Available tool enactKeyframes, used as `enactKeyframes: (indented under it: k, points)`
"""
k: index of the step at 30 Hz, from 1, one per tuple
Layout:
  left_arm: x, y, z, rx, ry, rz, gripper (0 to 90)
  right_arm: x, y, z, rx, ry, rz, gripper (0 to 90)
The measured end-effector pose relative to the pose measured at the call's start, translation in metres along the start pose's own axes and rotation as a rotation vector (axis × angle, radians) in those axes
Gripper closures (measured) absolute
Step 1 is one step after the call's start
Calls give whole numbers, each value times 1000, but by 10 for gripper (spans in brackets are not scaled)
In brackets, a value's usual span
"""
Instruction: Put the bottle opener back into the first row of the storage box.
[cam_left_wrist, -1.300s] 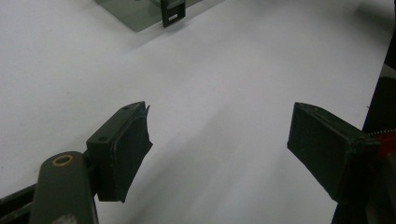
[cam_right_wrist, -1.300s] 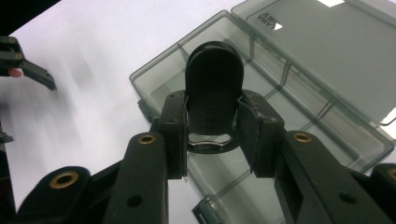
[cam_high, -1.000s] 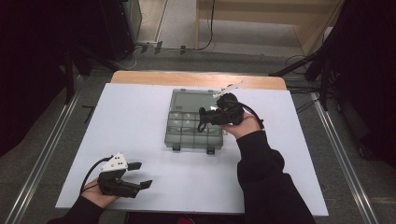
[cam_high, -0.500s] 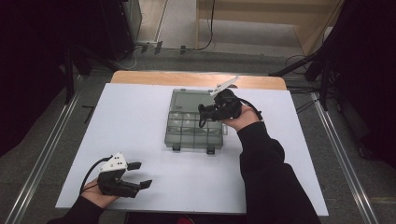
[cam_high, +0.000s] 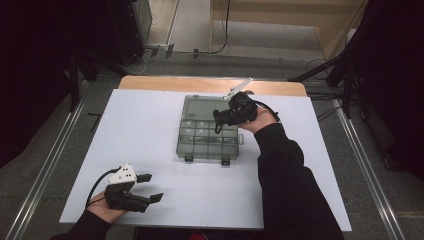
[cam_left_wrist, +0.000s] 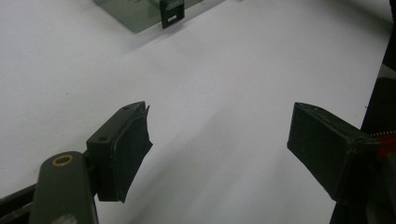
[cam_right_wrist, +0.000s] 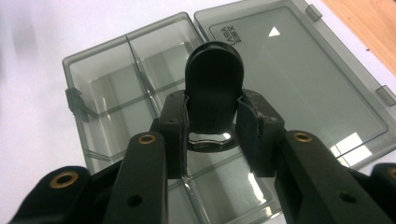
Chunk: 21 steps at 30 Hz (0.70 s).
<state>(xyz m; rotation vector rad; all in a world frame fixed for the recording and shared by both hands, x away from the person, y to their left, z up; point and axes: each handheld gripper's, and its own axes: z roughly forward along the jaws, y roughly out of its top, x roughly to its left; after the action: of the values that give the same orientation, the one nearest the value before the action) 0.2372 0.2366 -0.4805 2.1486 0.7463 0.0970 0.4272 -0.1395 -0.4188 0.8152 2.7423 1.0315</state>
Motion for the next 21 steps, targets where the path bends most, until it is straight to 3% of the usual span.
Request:
enactKeyframes:
  k: [13, 17, 21]
  points:
    - [-1, 0, 0, -1, -1, 0, 203, -4, 3, 25, 63, -3, -77, 657]
    - [0, 0, -1, -4, 2, 2, 204, -3, 5, 31, 56, 0, -95, 646]
    - [0, 0, -1, -3, 2, 2, 203, -3, 7, 35, 44, 18, -75, 496]
